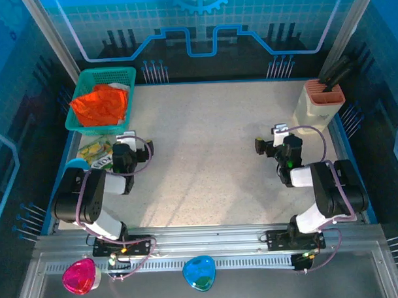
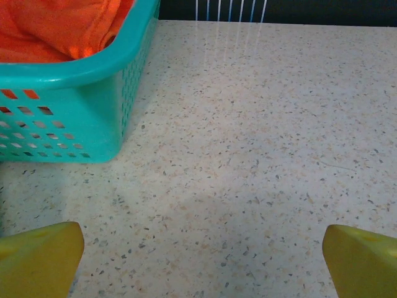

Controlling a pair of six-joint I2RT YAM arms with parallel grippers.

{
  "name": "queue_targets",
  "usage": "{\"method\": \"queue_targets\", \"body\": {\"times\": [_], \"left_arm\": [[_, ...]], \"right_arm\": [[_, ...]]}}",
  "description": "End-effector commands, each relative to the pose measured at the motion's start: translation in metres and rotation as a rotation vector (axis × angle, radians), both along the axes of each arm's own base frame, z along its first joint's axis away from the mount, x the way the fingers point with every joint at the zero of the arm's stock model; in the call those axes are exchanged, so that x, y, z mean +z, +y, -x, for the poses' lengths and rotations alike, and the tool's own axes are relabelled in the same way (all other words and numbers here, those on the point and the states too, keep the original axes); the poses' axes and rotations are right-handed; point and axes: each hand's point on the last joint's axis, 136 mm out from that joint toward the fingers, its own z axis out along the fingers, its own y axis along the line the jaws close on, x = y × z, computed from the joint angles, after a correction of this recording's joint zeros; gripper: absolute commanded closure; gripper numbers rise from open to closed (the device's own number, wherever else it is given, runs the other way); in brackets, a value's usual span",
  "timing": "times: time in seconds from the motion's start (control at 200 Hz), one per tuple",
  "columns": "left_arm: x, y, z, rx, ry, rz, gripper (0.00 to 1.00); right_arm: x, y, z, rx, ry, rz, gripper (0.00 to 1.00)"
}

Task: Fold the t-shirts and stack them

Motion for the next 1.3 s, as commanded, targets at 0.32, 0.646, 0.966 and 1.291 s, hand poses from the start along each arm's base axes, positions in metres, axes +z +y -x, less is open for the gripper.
{"method": "queue_targets", "body": {"times": [0.32, 0.646, 0.966, 1.291], "left_arm": [[0.016, -0.003, -0.007, -0.018, -0.046, 0.025, 0.01], [0.016, -0.003, -0.007, -0.021, -0.043, 0.027, 0.01], [0.016, -0.003, -0.007, -0.019, -0.044, 0.026, 0.01], [0.119, 0.047, 0.029, 0.359, -0.036, 0.097, 0.01]], "right_arm": [[0.015, 0.002, -0.007, 0.019, -0.057, 0.005, 0.00], [0.015, 0.003, -0.007, 0.019, -0.056, 0.005, 0.00], [0.015, 0.004, -0.007, 0.030, -0.060, 0.003, 0.00], [0.082, -0.002, 0.018, -0.060, -0.108, 0.025, 0.00]]}}
